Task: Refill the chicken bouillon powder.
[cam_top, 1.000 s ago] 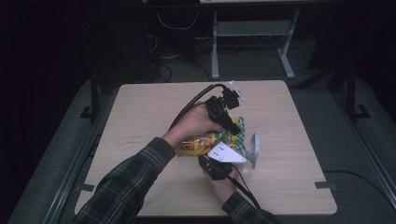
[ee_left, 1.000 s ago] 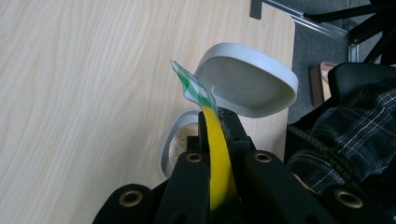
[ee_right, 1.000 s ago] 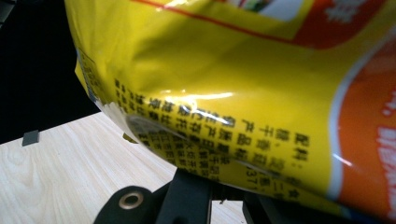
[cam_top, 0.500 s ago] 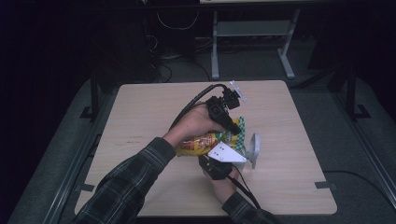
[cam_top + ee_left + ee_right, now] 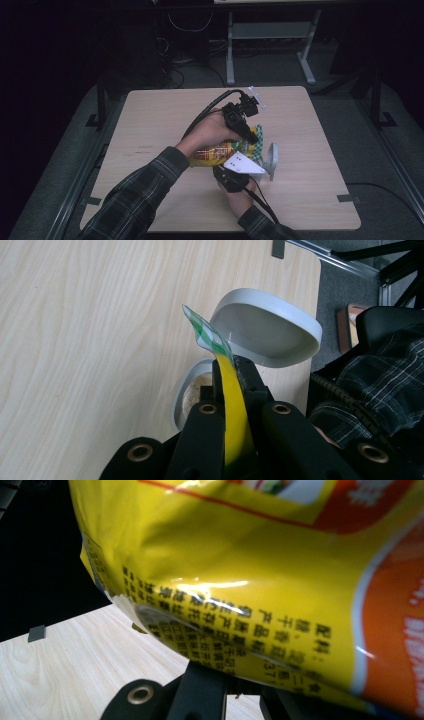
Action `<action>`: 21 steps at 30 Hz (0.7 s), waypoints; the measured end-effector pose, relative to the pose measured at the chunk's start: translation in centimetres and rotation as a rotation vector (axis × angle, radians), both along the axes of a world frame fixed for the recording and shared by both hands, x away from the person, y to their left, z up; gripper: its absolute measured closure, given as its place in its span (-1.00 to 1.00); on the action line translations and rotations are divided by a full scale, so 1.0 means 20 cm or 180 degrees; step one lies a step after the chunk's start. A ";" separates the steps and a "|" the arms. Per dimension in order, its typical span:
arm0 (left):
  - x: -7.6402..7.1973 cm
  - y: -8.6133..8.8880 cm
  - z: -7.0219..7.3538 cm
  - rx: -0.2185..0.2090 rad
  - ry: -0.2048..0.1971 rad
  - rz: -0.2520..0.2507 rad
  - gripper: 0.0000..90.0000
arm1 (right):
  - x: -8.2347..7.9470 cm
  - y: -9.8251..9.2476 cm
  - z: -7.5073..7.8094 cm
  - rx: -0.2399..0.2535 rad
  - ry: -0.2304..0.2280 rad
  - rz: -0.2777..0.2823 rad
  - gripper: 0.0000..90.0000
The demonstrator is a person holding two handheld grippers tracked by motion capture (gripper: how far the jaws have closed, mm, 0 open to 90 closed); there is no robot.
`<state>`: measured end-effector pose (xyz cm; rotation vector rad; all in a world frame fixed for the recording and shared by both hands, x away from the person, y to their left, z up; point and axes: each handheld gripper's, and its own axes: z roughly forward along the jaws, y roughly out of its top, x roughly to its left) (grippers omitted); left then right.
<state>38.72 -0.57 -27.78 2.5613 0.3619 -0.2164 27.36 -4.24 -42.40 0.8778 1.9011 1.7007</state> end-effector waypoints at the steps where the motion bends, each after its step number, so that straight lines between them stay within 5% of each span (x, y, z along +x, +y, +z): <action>1: 0.00 0.00 0.00 -0.0002 0.0000 0.0000 1.00 | 0.00 0.00 0.00 0.0004 0.0003 0.0002 1.00; 21: 0.04 -0.03 0.01 0.0089 -0.0046 0.0053 1.00 | 0.04 -0.01 0.02 0.0168 0.0130 -0.0037 1.00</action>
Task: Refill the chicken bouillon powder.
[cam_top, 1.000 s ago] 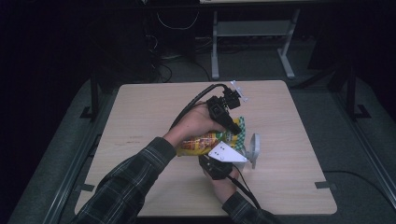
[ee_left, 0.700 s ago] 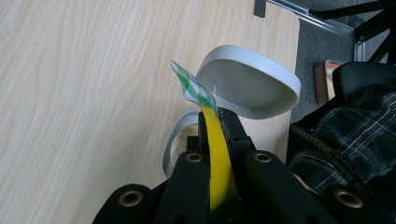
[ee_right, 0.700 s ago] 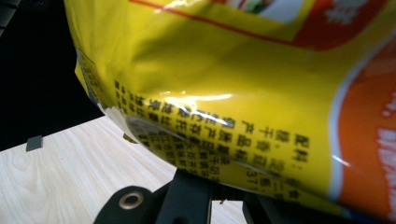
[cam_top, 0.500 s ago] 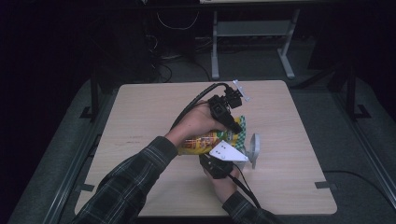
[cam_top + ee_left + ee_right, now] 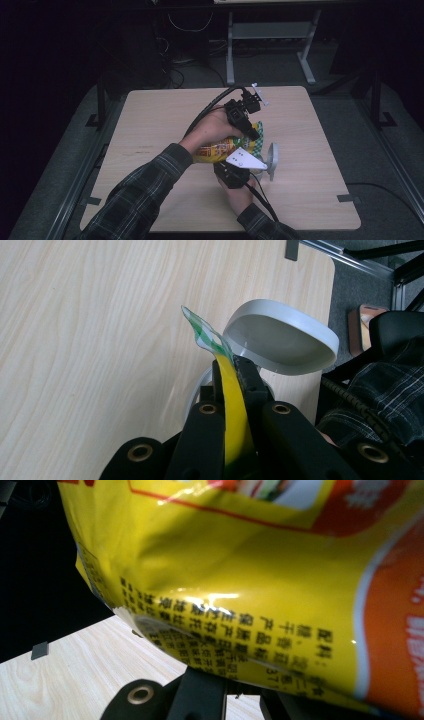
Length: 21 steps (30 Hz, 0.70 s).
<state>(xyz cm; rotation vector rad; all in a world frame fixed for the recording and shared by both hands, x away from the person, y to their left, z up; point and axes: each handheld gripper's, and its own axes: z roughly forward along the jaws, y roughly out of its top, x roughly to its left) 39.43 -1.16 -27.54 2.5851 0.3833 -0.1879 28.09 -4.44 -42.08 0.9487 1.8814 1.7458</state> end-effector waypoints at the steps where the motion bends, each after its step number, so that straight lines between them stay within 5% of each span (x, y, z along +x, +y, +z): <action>1: 0.00 0.00 0.00 0.0002 0.0002 0.0000 1.00 | 0.00 0.00 0.00 0.0001 0.0002 -0.0002 1.00; 21: 0.00 0.01 0.00 0.0002 0.0001 0.0022 1.00 | 0.00 0.00 0.00 0.0014 0.0012 0.0015 1.00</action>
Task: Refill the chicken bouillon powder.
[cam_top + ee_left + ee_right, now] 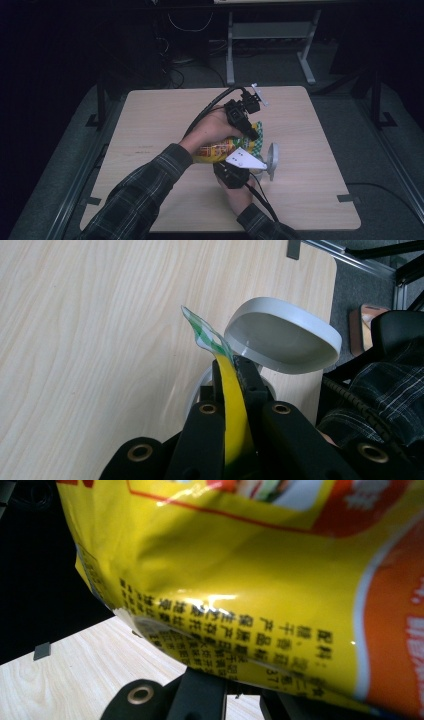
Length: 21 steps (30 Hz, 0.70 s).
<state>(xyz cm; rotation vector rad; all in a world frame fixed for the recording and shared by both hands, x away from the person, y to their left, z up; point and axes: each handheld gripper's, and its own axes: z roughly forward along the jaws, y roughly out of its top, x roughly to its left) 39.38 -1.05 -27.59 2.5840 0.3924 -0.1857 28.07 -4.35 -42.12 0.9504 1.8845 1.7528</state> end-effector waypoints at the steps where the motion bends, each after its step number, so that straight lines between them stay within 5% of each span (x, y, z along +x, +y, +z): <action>1: 0.00 0.00 0.00 0.0000 0.0006 0.0002 1.00 | 0.00 0.00 0.00 -0.0001 -0.0001 0.0002 1.00; 21: 0.00 0.01 0.00 0.0010 0.0005 -0.0002 1.00 | 0.00 0.00 0.00 -0.0007 -0.0013 0.0017 1.00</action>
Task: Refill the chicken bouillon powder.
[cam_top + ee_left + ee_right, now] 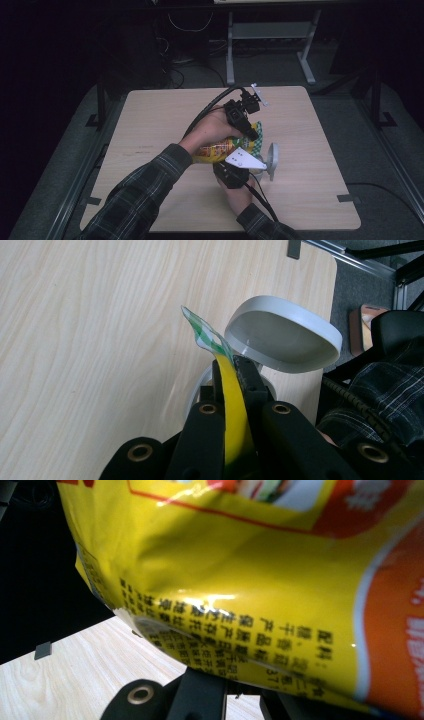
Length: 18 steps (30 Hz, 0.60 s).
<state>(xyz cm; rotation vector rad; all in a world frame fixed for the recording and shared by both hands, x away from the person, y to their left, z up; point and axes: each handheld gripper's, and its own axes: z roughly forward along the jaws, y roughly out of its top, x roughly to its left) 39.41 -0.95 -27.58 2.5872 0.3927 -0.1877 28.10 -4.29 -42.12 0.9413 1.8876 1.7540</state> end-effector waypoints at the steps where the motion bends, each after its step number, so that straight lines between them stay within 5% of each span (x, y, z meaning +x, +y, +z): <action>1: 0.00 0.00 0.00 0.0002 0.0000 0.0001 1.00 | 0.00 0.00 0.00 0.0000 -0.0001 0.0000 1.00; 18: 0.00 0.00 0.00 0.0012 0.0008 0.0019 1.00 | 0.00 0.00 0.00 0.0015 0.0013 0.0008 1.00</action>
